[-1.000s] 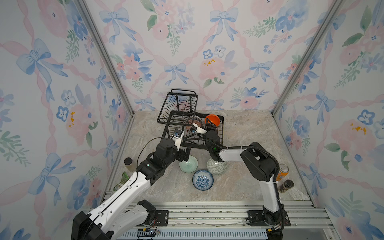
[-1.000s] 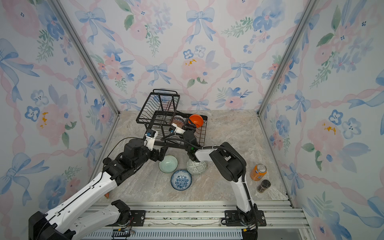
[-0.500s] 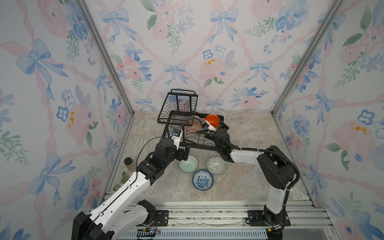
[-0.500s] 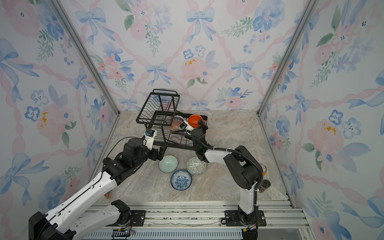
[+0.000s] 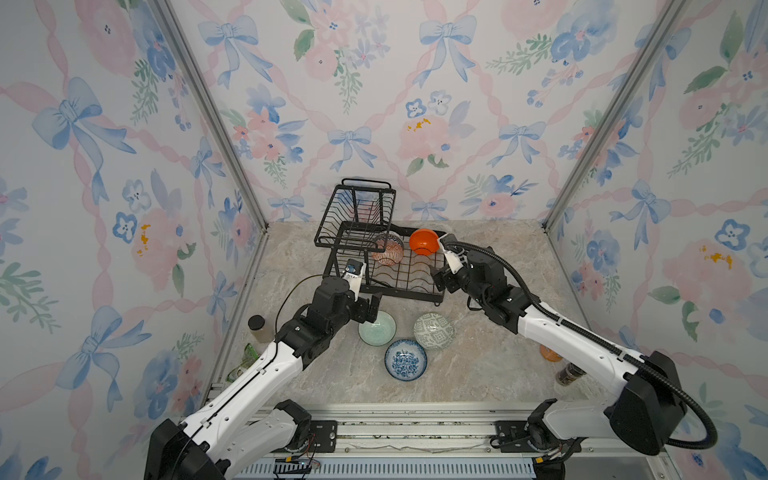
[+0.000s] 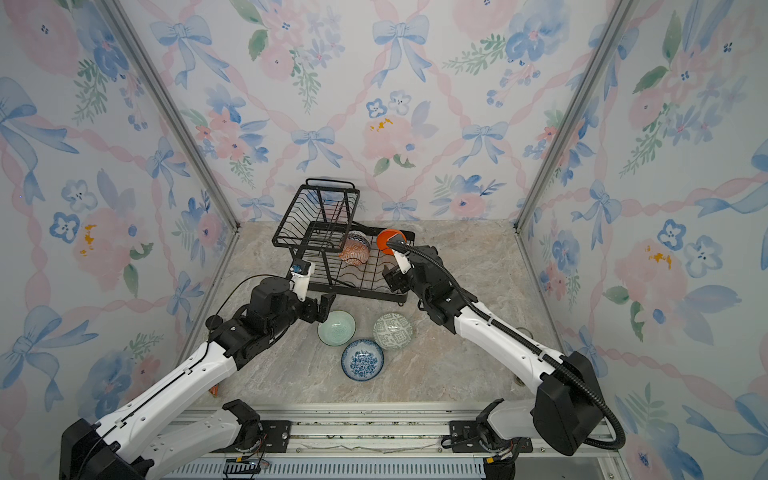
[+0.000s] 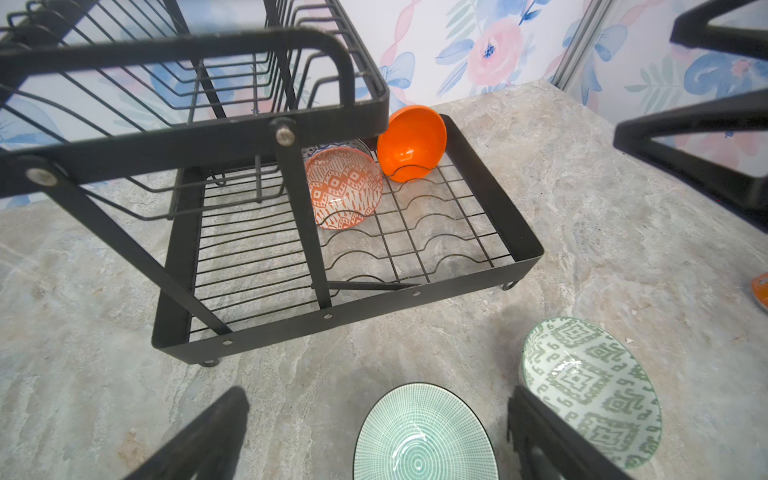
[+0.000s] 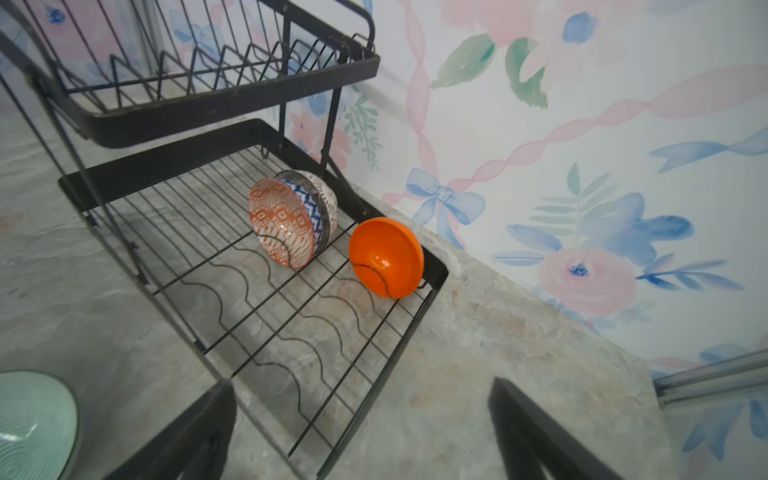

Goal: Load the bowls into the dish rack
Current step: 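Move the left gripper down to the light green striped bowl while the right gripper withdraws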

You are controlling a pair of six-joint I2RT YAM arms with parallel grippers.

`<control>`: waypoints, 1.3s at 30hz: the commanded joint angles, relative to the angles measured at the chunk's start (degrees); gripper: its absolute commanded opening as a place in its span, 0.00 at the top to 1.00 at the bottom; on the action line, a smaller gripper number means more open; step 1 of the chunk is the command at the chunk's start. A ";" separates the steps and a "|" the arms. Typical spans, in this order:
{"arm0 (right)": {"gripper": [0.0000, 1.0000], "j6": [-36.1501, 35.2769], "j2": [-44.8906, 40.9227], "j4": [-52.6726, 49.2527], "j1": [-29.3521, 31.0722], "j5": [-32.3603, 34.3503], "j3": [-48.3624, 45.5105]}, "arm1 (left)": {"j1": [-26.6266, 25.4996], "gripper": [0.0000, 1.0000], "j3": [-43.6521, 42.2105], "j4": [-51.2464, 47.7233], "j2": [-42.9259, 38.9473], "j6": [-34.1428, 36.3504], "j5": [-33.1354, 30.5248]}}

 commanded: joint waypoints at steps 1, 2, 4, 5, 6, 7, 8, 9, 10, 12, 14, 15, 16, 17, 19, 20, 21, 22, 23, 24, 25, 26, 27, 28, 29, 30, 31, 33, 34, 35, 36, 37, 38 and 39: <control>0.03 8.20 -2.04 -18.59 0.46 -6.43 0.33 | -0.12 0.02 -2.86 0.55 -1.24 -2.12 1.93; 0.03 9.15 -2.47 -20.91 0.26 -7.11 0.70 | -0.31 0.02 -3.48 0.42 -1.39 -2.33 2.04; 0.03 9.80 -3.74 -24.84 -0.05 -9.21 0.71 | -0.91 0.02 -4.52 0.39 -1.92 -3.01 2.21; 0.03 10.20 -4.40 -25.66 -0.18 -9.85 0.48 | -1.24 0.02 -5.09 0.39 -2.16 -3.46 2.22; 0.03 10.70 -5.15 -26.50 -0.52 -11.35 0.05 | -1.60 0.02 -5.73 0.15 -2.43 -4.29 1.99; 0.03 11.26 -5.78 -27.14 -0.94 -12.82 -0.23 | -1.65 0.02 -6.30 -0.23 -2.56 -5.55 2.15; 0.03 11.75 -6.21 -27.39 -1.19 -13.87 -0.54 | -1.67 0.02 -6.96 -0.28 -2.70 -6.63 2.54; 0.03 12.09 -6.58 -27.47 -1.36 -15.15 -1.12 | -1.71 0.02 -7.77 -0.28 -2.87 -8.05 2.86; 0.03 12.19 -6.80 -27.41 -1.38 -16.15 -1.66 | -1.66 0.02 -8.55 -0.27 -2.90 -9.31 2.86; 0.03 12.26 -7.03 -27.15 -1.46 -16.34 -2.37 | -1.67 0.02 -9.91 -0.61 -3.01 -11.22 2.45; 0.03 12.07 -6.86 -26.70 -1.46 -16.15 -3.02 | -1.49 0.02 -10.82 -1.15 -3.09 -12.82 2.03; 0.03 12.11 -6.76 -26.56 -1.58 -16.13 -3.18 | -1.31 0.02 -11.34 -1.25 -3.09 -13.60 2.16; 0.03 11.92 -6.55 -26.34 -1.58 -16.22 -3.21 | -1.05 0.02 -11.89 -1.09 -3.10 -14.34 2.29; 0.03 11.73 -6.38 -26.14 -1.61 -16.23 -3.37 | -0.68 0.02 -12.33 -1.09 -2.97 -15.04 2.30; 0.03 11.54 -5.69 -25.99 -1.55 -16.30 -3.32 | 0.32 0.02 -13.29 -1.25 -2.42 -16.32 3.05; 0.03 11.52 -5.55 -25.79 -1.56 -16.38 -3.31 | 0.81 0.02 -13.70 -1.25 -2.10 -16.92 3.46; 0.03 11.54 -5.24 -25.59 -1.56 -16.32 -3.28 | 1.30 0.02 -14.01 -1.25 -1.73 -17.64 3.78; 0.03 11.47 -4.89 -25.46 -1.55 -16.47 -3.20 | 1.80 0.02 -14.29 -1.34 -1.31 -18.26 4.34; 0.03 11.29 -4.50 -25.41 -1.63 -16.65 -3.06 | 2.10 0.02 -14.43 -1.36 -0.94 -18.65 4.75; 0.03 11.04 -4.01 -25.33 -1.64 -16.80 -2.98 | 2.24 0.02 -14.80 -1.34 -0.60 -19.15 4.83; 0.03 10.90 -3.46 -25.15 -1.64 -16.60 -2.77 | 2.35 0.02 -15.09 -1.32 -0.23 -19.43 4.77; 0.03 10.69 -2.99 -25.15 -1.72 -16.54 -2.51 | 2.46 0.02 -15.39 -1.34 0.11 -19.68 4.41; 0.03 10.47 -2.33 -25.36 -1.73 -16.63 -2.22 | 2.67 0.02 -15.80 -1.29 0.60 -19.95 3.99; 0.03 10.15 -1.82 -25.49 -1.79 -16.84 -2.02 | 3.02 0.02 -16.15 -1.34 1.08 -20.24 3.59; 0.03 10.01 -1.40 -25.60 -1.76 -16.78 -1.87 | 3.36 0.02 -16.39 -1.26 1.78 -20.60 3.38; 0.03 9.91 -1.02 -25.66 -1.81 -16.79 -1.77 | 3.76 0.02 -16.58 -1.27 2.60 -20.91 2.55; 0.03 9.83 -0.85 -25.61 -1.86 -16.63 -1.95 | 4.25 0.02 -16.69 -1.15 3.62 -21.15 1.76; 0.03 9.98 -0.78 -24.55 -1.90 -16.45 -2.63 | 5.23 0.02 -16.44 -1.10 5.87 -21.21 1.60; 0.03 10.12 -0.70 -24.10 -2.02 -16.49 -3.02 | 5.53 0.02 -16.33 -0.82 6.96 -21.22 1.68; 0.03 10.18 -0.42 -23.90 -2.04 -16.53 -3.15 | 5.62 0.02 -16.16 -0.37 7.91 -21.11 1.93; 0.03 10.18 -0.14 -23.83 -2.08 -16.57 -3.09 | 5.70 0.02 -16.02 0.16 8.89 -20.91 2.32; 0.03 10.09 0.33 -23.98 -2.08 -16.70 -3.04 | 5.73 0.02 -15.81 0.62 9.81 -20.92 2.63; 0.03 9.94 0.56 -24.13 -2.15 -16.79 -2.92 | 5.69 0.02 -15.66 1.11 10.48 -20.87 2.99; 0.03 9.78 0.92 -24.28 -2.21 -16.84 -2.78 | 5.82 0.02 -15.61 1.56 11.27 -20.84 3.25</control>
